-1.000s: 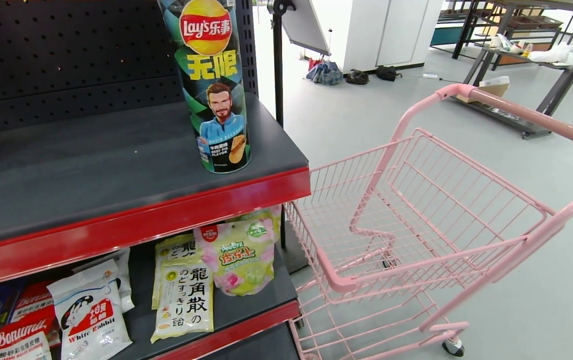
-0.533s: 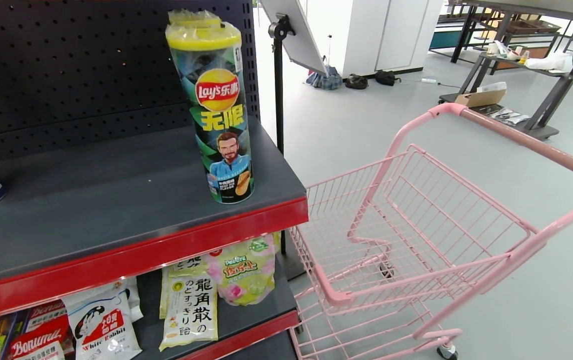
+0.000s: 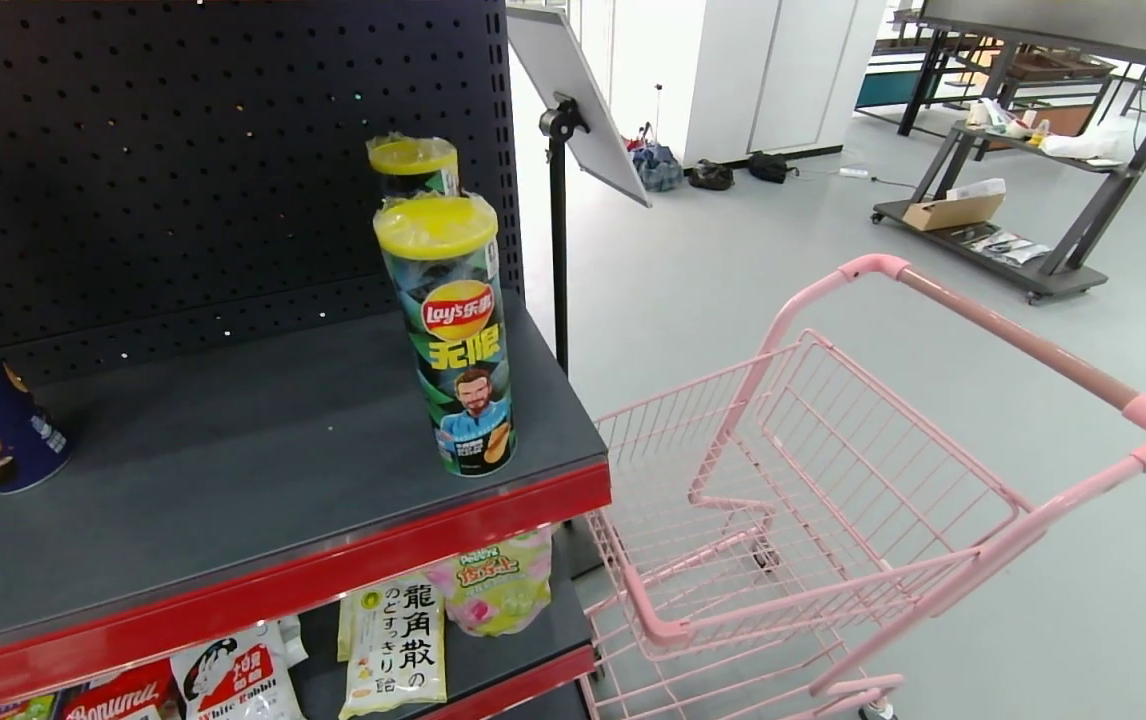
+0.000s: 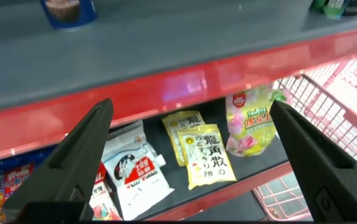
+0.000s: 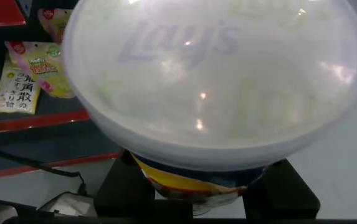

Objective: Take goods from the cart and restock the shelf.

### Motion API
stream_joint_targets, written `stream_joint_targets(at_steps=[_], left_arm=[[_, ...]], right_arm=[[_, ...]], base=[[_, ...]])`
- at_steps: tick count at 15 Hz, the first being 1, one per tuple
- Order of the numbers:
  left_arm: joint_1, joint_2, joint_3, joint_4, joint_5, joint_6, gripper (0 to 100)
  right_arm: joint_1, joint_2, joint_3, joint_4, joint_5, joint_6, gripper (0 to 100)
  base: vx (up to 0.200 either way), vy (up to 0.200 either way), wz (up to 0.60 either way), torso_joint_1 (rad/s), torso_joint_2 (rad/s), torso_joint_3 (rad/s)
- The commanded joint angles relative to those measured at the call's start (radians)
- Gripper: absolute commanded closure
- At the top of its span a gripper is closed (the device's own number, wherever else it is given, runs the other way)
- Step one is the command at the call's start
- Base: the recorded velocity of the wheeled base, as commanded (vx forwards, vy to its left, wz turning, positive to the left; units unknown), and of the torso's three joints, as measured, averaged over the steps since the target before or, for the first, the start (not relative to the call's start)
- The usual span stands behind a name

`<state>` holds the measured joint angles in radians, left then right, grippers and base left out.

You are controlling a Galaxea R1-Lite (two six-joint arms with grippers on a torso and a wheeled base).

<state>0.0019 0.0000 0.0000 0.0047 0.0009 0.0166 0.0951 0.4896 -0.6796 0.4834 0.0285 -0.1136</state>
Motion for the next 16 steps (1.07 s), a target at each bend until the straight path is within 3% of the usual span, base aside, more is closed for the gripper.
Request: stream_joint_targets(at_steps=[1,9,16], left_arm=[[0.001,0.000,0.000,0.000,0.001,0.000,0],[0.000,0.000,0.000,0.000,0.001,-0.001,0],[0.001,0.000,0.000,0.000,0.001,0.000,0]], right_arm=[[0.002,0.014,0.002,0.001,0.001,0.000,100],[-0.003,0.070,0.000,-0.075,-0.007,-0.018,100],[-0.002,0.064,0.017,-0.075,-0.004,-0.023,100]], base=[[0.000,0.000,0.00,0.203,-0.50,-0.305],[0.000,0.000,0.00,0.143,-0.35,-0.215],[0.000,0.000,0.60,0.008,-0.01,-0.009]])
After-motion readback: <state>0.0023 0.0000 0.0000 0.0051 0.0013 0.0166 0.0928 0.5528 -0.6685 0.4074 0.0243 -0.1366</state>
